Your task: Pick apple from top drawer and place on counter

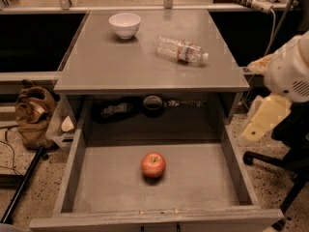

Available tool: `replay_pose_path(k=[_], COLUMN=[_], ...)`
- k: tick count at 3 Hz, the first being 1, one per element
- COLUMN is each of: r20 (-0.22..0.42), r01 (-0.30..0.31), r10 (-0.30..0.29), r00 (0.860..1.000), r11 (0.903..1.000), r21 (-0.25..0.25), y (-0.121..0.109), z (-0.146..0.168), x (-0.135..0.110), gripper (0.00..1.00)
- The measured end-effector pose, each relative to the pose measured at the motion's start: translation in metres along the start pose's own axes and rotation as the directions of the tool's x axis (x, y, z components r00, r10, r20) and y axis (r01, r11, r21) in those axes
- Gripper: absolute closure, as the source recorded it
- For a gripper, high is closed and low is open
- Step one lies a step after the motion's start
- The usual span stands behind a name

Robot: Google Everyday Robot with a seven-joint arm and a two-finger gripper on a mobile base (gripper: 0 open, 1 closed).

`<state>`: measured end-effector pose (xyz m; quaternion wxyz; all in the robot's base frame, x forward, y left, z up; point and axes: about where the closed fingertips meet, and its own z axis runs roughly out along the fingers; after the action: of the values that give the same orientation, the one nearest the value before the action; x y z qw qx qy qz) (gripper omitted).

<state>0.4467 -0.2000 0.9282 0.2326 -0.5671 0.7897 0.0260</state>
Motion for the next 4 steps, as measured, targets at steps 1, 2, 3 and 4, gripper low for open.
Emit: replay_pose_path(k=[1,2,3,4], r20=[0.045,0.081,0.102,0.102], r01=[-0.08,-0.122,-0.151,-0.151], r10=[0.08,0.124,0.157,0.157], r00=[0.996,0.989,0.982,0.982], r11=[0.9967,0.9921,0.9867,0.9867], r21=[-0.014,-0.027,-0.06,-0.06], y=[0.013,0.023,0.037,0.037], z=[0.064,0.123,0.158,0.158], x=[0.006,0.001,-0.006,-0.006], gripper=[0.0,0.0,0.0,0.0])
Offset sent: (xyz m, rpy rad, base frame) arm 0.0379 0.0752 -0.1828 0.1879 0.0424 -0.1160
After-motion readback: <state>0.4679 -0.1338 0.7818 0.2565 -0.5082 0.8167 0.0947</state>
